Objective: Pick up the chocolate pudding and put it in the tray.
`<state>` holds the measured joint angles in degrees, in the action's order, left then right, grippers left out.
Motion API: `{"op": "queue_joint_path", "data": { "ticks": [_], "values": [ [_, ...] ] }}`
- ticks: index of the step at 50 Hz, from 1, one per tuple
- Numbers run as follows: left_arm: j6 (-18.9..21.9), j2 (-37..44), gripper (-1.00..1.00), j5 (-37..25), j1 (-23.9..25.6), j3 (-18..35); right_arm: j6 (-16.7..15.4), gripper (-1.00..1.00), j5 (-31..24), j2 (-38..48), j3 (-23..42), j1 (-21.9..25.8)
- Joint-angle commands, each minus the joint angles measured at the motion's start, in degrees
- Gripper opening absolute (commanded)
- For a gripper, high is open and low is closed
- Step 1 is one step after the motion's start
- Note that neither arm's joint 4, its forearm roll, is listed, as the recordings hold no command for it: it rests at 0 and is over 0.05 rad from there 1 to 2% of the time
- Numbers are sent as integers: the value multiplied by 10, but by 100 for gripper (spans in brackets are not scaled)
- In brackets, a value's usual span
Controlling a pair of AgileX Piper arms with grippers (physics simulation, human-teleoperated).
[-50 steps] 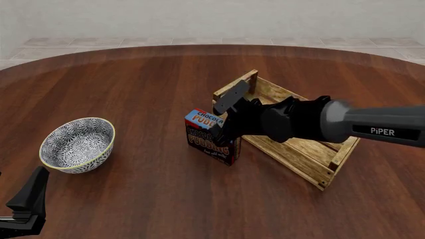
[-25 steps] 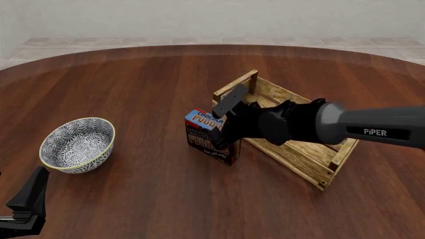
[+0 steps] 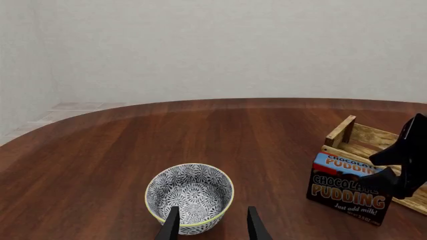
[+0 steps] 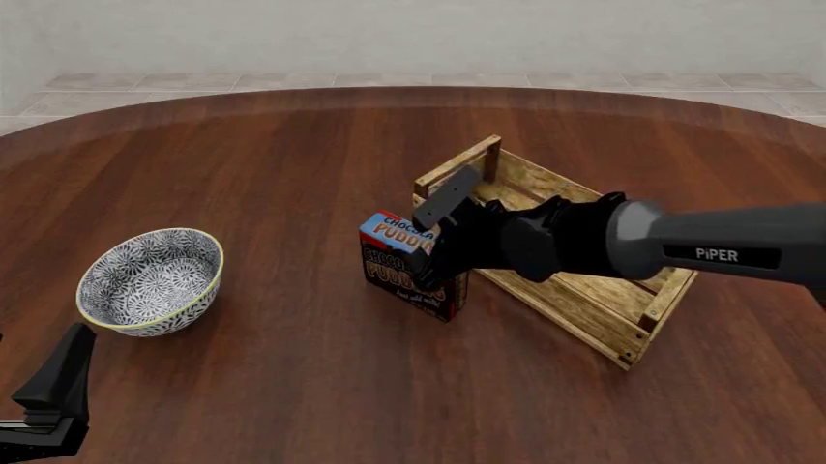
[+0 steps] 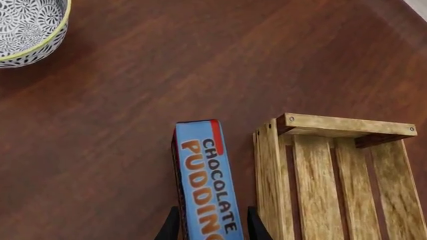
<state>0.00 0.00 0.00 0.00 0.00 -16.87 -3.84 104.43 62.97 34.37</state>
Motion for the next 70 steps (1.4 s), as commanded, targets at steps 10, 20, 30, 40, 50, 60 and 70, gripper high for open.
{"op": "queue_joint_path", "data": {
  "ticks": [10, 20, 30, 40, 50, 60, 70],
  "values": [
    [0, 0, 100, 0, 0, 0, 2, 100, 3, 5, 1, 1],
    [0, 0, 100, 0, 0, 0, 5, 100, 4, 10, 3, -3],
    [0, 0, 100, 0, 0, 0, 6, 100, 3, 10, 5, -3],
    [0, 0, 100, 0, 0, 0, 7, 100, 5, 12, 3, -3],
    [0, 0, 100, 0, 0, 0, 8, 100, 5, 16, 6, -4],
    [0, 0, 100, 0, 0, 0, 10, 100, 4, 23, 12, -5],
    [0, 0, 100, 0, 0, 0, 11, 100, 4, 28, 15, -6]
  ]
}}
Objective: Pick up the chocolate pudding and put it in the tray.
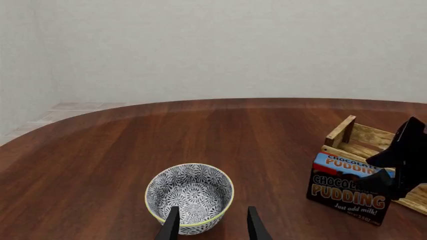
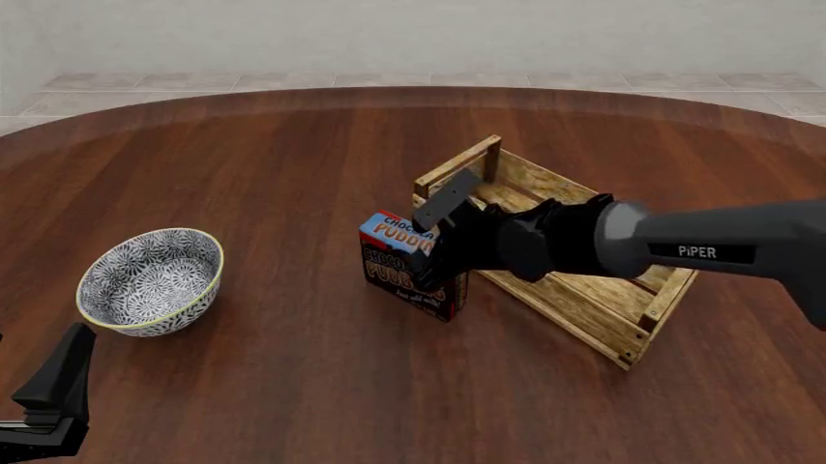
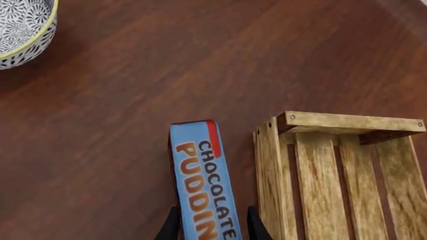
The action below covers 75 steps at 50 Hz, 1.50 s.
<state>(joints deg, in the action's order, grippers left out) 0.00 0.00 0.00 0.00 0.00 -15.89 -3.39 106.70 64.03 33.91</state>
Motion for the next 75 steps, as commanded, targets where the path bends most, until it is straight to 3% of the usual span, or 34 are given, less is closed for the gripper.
{"op": "queue_joint_path", "data": {
  "ticks": [1, 16, 17, 38, 63, 75],
  "values": [
    [0, 0, 100, 0, 0, 0, 1, 100, 1, 6, 3, -2],
    [0, 0, 100, 0, 0, 0, 7, 100, 6, 13, 4, 0],
    [0, 0, 100, 0, 0, 0, 6, -100, 9, 11, -1, 6],
    [0, 0, 100, 0, 0, 0, -5, -100, 3, -21, -5, -6],
    [0, 0, 100, 0, 0, 0, -70, -100, -124, -206, 31, -14],
    [0, 0, 100, 0, 0, 0, -105, -100, -160, -267, 47, -75]
  ]
}}
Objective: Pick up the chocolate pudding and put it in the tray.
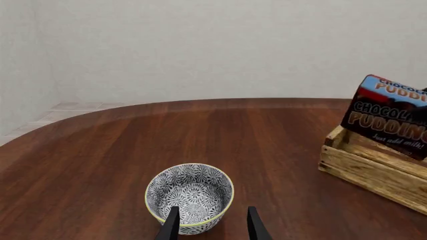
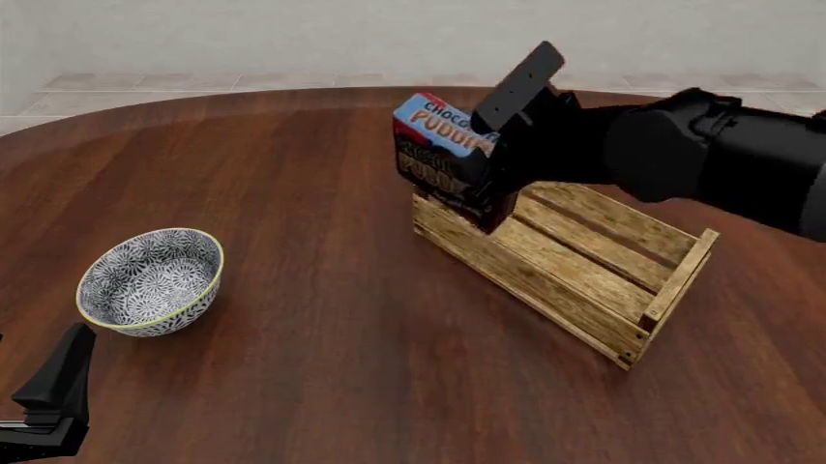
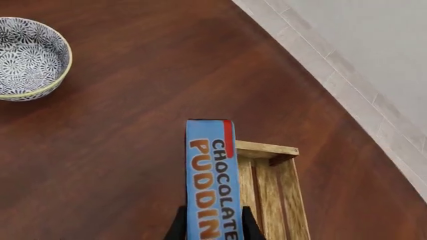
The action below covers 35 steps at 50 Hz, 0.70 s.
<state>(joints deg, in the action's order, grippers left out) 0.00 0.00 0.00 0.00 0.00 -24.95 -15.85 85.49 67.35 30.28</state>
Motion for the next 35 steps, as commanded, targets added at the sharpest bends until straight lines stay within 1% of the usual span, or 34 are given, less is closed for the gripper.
{"op": "queue_joint_path", "data": {
  "ticks": [1, 3, 5, 7, 8, 13, 17, 35],
  "values": [
    [0, 0, 100, 0, 0, 0, -18, -100, -34, -56, 12, -46],
    [0, 0, 100, 0, 0, 0, -17, -100, -36, -59, 12, -50],
    [0, 0, 100, 0, 0, 0, -28, -100, -36, -67, 6, -66],
    [0, 0, 100, 0, 0, 0, -24, -100, -39, -69, 8, -66],
    [0, 0, 100, 0, 0, 0, -27, -100, -38, -71, 6, -76],
    [0, 0, 100, 0, 0, 0, -33, -100, -36, -76, -4, -86],
    [0, 0, 100, 0, 0, 0, -33, -100, -33, -73, -8, -108],
    [0, 0, 100, 0, 0, 0, -35, -100, -22, -72, -31, -129]
  ]
}}
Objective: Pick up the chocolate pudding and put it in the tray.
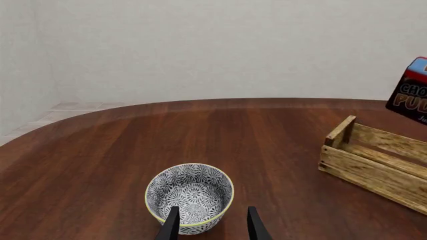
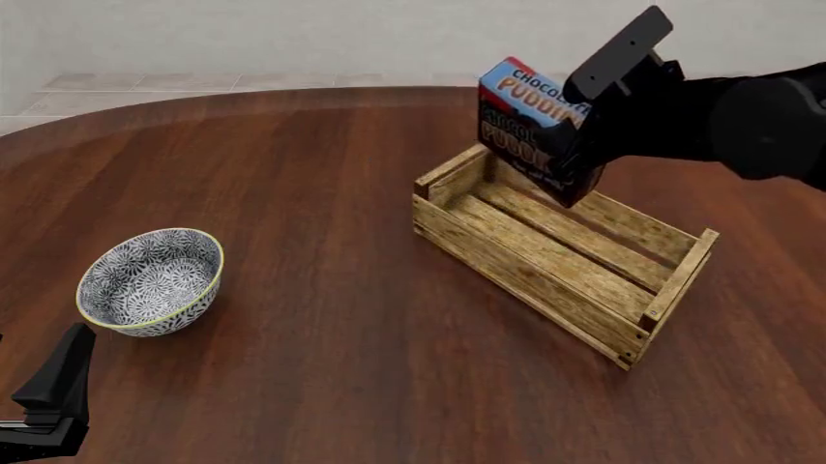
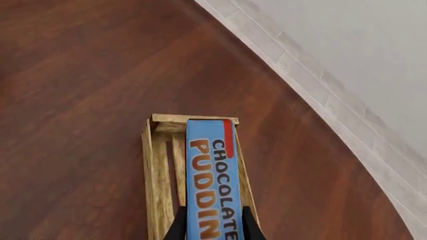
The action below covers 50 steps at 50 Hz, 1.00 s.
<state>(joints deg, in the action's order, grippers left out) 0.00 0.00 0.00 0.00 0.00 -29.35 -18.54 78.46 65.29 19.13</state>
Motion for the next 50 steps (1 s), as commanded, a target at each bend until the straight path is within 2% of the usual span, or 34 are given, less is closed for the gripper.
{"op": "queue_joint_path", "data": {
  "ticks": [1, 50],
  "values": [
    [0, 0, 100, 0, 0, 0, 9, -100, 6, -3, -12, -17],
    [0, 0, 100, 0, 0, 0, 40, -100, 67, 66, -48, -37]
  ]
}}
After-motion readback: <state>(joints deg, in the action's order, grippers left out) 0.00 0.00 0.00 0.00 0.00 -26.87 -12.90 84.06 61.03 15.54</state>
